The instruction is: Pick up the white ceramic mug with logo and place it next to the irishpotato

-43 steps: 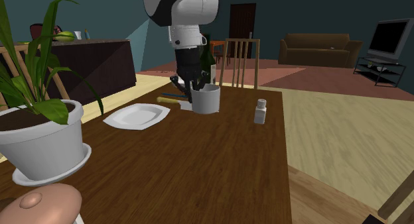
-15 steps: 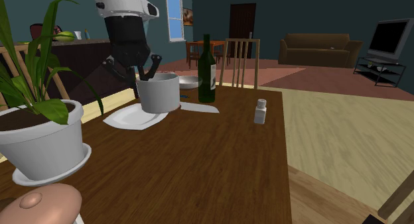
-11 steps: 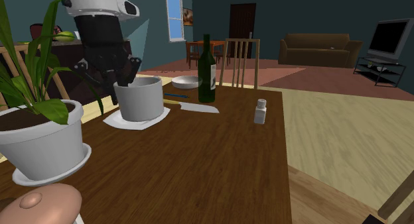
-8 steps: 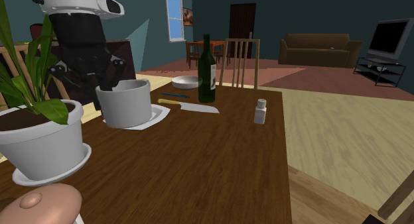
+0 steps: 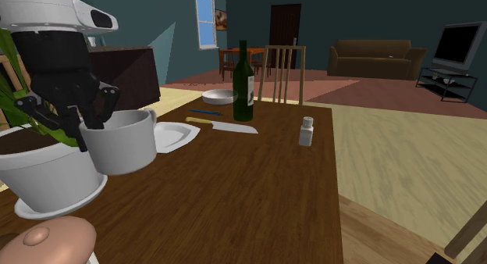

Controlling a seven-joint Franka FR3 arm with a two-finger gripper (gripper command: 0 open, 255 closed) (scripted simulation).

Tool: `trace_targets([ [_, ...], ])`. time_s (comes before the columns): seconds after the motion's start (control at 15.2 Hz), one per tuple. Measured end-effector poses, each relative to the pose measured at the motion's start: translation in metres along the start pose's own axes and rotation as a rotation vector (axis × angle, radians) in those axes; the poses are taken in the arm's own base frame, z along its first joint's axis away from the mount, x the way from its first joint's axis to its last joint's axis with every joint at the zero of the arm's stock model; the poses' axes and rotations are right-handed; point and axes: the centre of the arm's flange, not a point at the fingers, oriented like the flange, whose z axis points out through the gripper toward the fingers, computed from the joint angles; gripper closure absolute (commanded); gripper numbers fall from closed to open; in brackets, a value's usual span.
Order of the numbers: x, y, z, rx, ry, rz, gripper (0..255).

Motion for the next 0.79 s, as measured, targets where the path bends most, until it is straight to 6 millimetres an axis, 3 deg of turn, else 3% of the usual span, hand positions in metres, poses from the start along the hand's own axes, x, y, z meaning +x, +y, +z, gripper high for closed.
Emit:
trace_targets([
  [0.79, 0.006, -0.003, 0.063, 0.0, 0.0, 0.0, 255],
])
